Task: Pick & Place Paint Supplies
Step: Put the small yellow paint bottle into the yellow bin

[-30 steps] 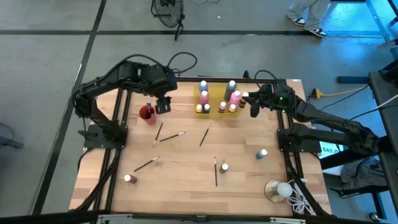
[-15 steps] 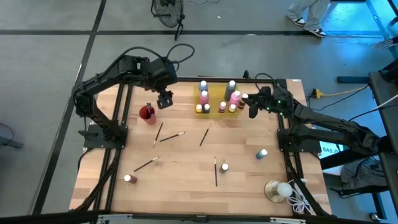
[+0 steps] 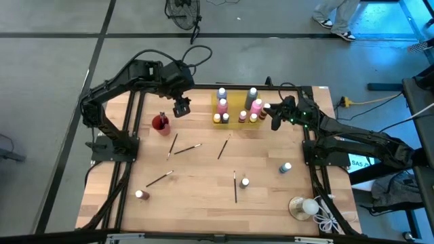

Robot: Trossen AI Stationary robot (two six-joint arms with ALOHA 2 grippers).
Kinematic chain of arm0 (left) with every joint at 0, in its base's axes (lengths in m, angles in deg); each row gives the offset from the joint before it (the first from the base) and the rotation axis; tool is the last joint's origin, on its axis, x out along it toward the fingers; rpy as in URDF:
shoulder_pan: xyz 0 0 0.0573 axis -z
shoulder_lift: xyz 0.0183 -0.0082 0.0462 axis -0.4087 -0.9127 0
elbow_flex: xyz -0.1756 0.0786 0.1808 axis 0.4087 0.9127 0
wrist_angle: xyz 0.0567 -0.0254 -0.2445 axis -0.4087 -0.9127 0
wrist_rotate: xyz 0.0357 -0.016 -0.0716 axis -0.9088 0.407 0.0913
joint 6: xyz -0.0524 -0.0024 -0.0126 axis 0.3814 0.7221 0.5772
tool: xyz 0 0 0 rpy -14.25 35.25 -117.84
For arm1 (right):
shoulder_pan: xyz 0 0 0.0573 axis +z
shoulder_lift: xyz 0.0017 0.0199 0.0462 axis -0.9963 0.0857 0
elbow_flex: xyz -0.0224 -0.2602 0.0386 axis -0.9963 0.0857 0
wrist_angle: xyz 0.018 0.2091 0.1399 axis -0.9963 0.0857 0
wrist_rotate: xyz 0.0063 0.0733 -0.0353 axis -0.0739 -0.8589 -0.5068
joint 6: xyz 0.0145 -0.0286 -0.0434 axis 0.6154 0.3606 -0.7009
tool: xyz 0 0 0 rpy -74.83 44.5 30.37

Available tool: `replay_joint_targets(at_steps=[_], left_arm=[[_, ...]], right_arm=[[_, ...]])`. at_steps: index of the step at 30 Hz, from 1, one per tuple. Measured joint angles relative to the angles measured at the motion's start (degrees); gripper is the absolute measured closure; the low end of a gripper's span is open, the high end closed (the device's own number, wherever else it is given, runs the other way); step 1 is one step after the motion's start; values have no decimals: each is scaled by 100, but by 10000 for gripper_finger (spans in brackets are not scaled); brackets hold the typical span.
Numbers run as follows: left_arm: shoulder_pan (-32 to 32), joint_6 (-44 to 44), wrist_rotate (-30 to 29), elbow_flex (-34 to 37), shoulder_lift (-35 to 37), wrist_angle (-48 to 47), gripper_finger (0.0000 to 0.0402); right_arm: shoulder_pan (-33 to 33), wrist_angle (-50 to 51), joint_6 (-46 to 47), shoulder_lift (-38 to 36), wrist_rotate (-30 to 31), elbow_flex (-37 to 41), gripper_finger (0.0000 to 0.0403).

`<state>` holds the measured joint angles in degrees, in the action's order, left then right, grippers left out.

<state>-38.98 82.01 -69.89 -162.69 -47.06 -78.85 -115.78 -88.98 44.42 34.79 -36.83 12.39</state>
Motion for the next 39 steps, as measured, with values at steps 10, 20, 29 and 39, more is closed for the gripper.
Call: replay_joint_targets(at_steps=[10, 20, 29, 39], left_arm=[[0, 84, 0, 0, 0, 26, 144], [0, 113, 2, 0, 0, 66, 144], [0, 194, 0, 0, -2, 63, 144], [0, 194, 0, 0, -2, 87, 144]], right_arm=[[0, -280, 27, 38, 16, 245, 293], [11, -910, 47, 789, -30, 245, 293], [103, -1177, 25, 1214, -25, 245, 293], [105, -998, -139, 1314, 60, 245, 293]])
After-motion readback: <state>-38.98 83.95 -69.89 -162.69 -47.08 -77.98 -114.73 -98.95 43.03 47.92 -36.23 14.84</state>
